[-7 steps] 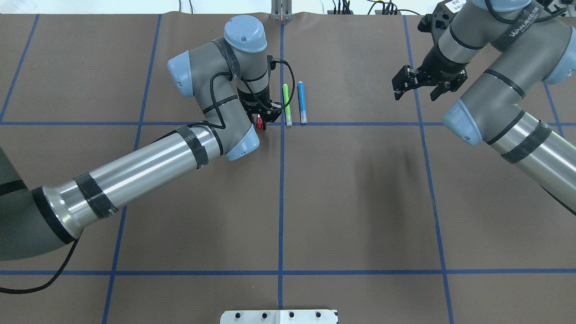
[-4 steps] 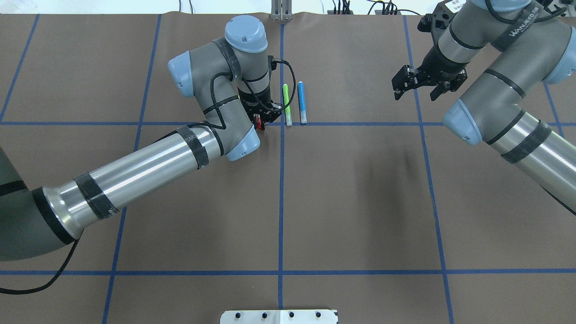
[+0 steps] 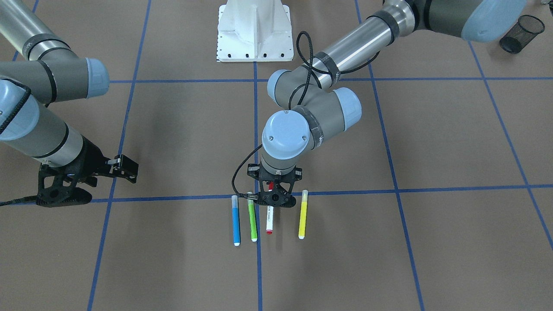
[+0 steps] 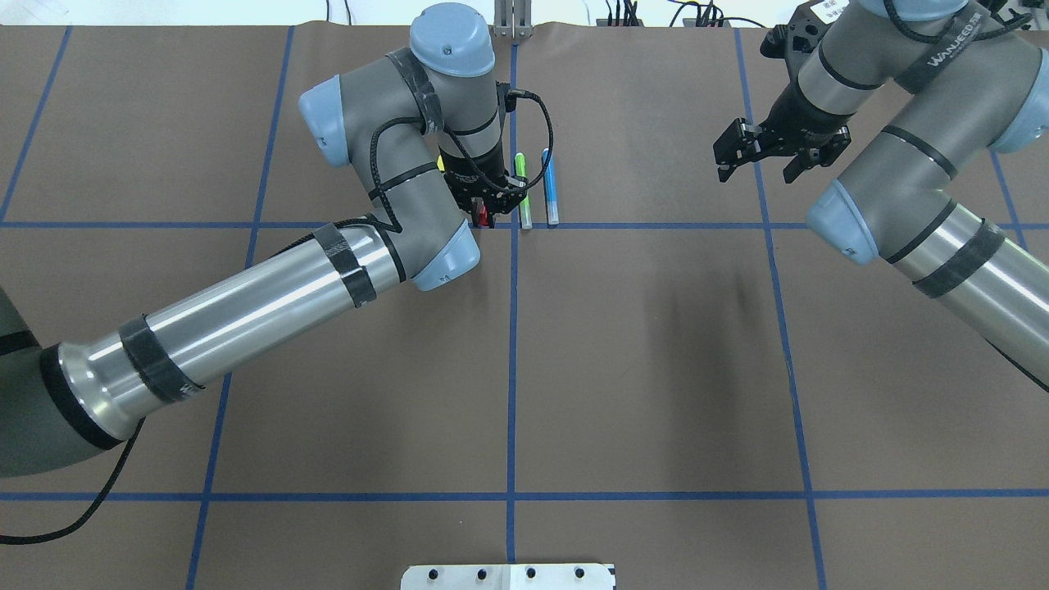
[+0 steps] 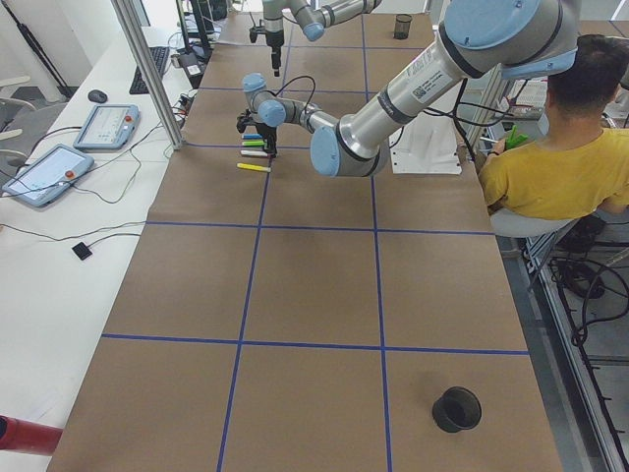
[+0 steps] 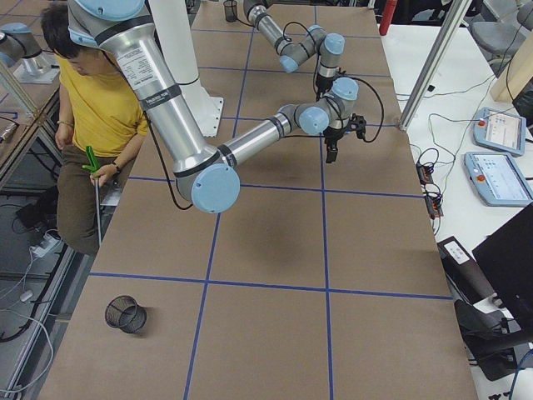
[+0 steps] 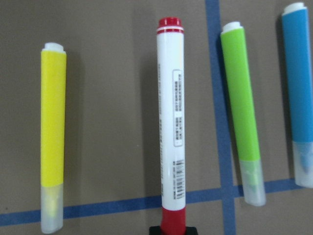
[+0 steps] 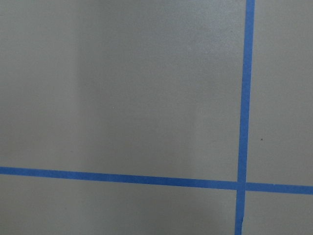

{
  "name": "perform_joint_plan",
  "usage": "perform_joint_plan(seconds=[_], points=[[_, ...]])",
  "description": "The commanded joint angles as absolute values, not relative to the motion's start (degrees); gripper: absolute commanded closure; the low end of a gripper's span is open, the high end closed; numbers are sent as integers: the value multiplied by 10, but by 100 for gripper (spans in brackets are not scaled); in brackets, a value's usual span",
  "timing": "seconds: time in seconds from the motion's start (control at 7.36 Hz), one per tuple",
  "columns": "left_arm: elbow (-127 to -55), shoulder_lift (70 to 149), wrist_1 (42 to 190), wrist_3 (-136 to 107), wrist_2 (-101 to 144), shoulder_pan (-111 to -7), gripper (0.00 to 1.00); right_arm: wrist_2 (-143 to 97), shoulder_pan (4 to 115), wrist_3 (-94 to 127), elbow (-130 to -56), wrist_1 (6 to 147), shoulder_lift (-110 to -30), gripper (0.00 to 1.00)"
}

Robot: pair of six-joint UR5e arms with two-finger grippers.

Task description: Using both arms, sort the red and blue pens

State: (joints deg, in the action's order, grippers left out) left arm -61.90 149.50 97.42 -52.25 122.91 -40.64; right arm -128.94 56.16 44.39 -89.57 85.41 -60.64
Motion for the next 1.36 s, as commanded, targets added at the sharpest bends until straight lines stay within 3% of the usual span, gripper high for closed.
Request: perform_joint_plan(seconds=[0.0, 0.41, 0.68, 0.95, 1.22], points=[[-780, 1412, 899, -495, 1233, -411, 100, -1289, 562, 444, -899, 853, -608, 0], [-1060, 1292, 650, -352, 1232, -433, 100, -1289, 562, 444, -900, 853, -611, 0], [-1229, 1162, 569, -244, 1230, -472, 100, -1289, 562, 444, -901, 853, -612, 0], [-1326, 1005, 557, -111, 1229, -524, 100, -1288, 562, 444, -902, 853, -613, 0], [-1373, 844, 558, 78, 1228, -635, 100, -1288, 562, 445, -903, 853, -613, 0]])
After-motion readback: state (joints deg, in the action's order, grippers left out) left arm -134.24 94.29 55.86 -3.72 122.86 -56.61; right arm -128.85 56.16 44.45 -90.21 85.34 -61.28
